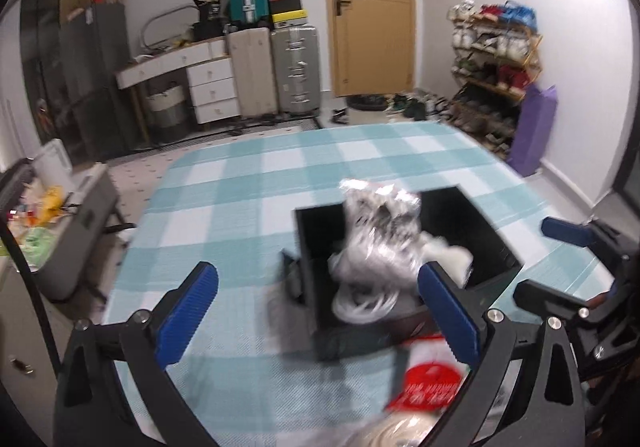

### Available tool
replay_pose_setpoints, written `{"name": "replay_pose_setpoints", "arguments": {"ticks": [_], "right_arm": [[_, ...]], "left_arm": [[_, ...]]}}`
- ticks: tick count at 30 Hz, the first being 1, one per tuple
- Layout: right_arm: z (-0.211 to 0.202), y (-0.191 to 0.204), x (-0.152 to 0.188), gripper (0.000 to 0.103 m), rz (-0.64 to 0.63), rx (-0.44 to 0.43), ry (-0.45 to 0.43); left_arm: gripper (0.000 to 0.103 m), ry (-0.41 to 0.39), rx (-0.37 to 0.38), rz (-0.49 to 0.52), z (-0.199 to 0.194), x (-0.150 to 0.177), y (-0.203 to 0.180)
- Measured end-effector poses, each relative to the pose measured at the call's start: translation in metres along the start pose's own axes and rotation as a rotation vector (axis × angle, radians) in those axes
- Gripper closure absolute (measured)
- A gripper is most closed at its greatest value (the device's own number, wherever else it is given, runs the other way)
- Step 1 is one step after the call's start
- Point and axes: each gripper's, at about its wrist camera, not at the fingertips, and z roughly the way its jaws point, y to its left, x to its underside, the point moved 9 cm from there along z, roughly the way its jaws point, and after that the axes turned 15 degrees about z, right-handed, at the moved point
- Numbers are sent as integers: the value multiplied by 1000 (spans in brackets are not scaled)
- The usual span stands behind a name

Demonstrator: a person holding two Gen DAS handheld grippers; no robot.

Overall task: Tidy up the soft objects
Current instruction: 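Withdraw both tools from the box and move them toward the remaining packets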

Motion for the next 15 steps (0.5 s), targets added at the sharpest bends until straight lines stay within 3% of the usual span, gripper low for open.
{"name": "replay_pose_setpoints", "arguments": {"ticks": [15], "right_arm": [[-8,16,47,1,-57,18,75]], "left_arm": [[2,128,-100,15,-20,68,5]]}}
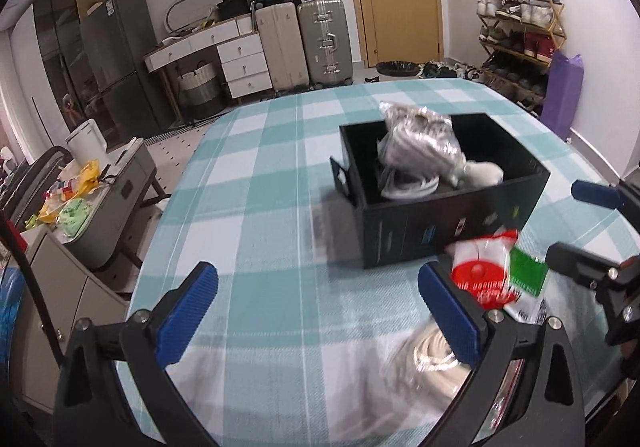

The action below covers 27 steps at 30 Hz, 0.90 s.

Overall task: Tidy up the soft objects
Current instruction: 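Withdraw both tools from the box and move them toward the remaining packets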

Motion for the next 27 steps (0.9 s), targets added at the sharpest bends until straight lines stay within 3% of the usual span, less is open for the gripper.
{"name": "replay_pose_setpoints", "arguments": {"ticks": [8,27], "right_arm": [[2,4,10,1,-21,10,26],[14,5,25,1,-55,35,104]], "left_arm": [[2,14,6,-18,-4,19,0],[2,7,125,-20,0,24,-21]]}}
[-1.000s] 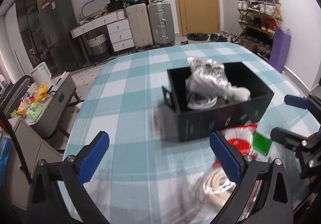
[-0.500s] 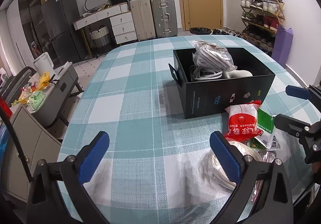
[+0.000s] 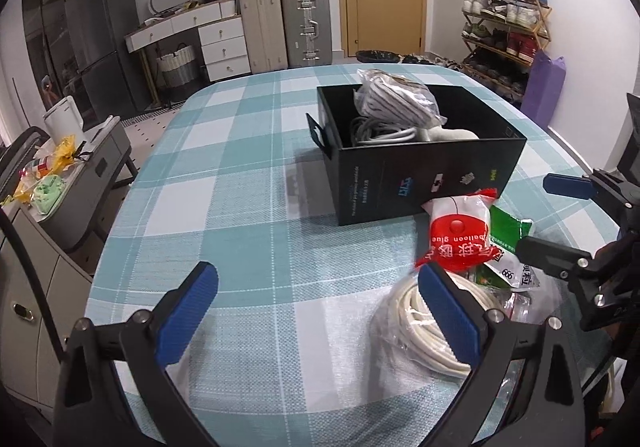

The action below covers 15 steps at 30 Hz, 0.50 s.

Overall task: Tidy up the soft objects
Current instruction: 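Withdraw both tools from the box and move them toward the remaining packets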

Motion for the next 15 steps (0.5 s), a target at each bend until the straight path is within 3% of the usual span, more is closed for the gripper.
{"name": "replay_pose_setpoints", "arguments": {"ticks": [15], "right_arm": [[21,3,11,1,-66,59,91]], "left_arm": [[2,5,48,55,5,1,-19]]}}
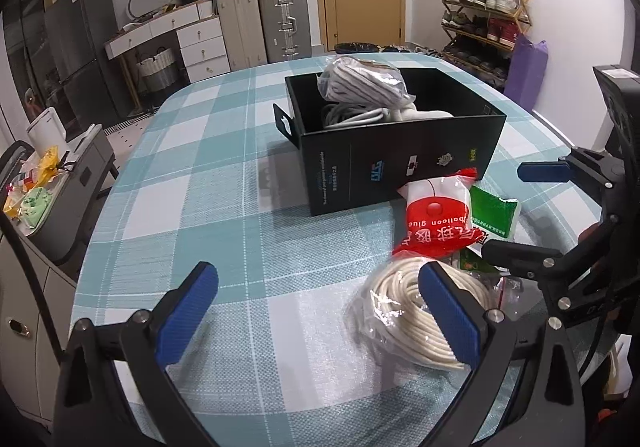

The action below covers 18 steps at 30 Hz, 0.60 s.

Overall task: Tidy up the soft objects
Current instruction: 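Withdraw both tools from the box and move them toward the remaining packets, then grasp the small green packet with the right tool while the left tool grasps the bagged white rope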

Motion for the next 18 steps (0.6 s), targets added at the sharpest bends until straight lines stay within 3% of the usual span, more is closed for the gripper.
{"name": "replay_pose_setpoints", "arguments": {"ticks": [11,18], "right_arm": [[12,14,-3,2,-92,32,13],[12,19,-1,25,-93,-28,22]], "left_arm": [[2,12,5,11,3,5,-2],[2,16,4,2,5,6,1]]}}
